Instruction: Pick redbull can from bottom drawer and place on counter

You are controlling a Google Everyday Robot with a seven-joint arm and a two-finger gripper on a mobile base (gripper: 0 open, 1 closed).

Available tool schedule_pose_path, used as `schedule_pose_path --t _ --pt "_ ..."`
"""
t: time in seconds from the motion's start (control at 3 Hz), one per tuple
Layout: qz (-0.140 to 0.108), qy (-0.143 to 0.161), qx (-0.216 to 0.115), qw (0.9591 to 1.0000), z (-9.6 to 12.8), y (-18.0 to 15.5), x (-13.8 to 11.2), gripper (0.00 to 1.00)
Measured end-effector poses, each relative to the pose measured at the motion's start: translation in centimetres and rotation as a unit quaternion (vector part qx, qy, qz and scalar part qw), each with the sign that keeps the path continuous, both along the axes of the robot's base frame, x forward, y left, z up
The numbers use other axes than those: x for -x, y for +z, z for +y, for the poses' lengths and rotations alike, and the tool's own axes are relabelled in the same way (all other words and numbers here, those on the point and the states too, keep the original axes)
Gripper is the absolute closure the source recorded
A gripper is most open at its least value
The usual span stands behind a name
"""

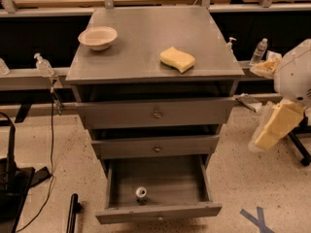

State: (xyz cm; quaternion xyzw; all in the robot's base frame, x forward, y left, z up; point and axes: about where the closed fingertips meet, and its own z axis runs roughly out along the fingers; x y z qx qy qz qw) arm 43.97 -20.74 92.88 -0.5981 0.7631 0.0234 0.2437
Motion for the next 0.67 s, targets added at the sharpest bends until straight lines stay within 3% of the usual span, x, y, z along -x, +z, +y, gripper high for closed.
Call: schedule_pose_path --t 0.33,0.67 --pt "-0.032 0.003 -0.034 0.9989 0.97 0.42 -0.91 0.0" --pt "-0.032 0.003 -0.034 0.9989 0.97 0.42 -0.91 0.0"
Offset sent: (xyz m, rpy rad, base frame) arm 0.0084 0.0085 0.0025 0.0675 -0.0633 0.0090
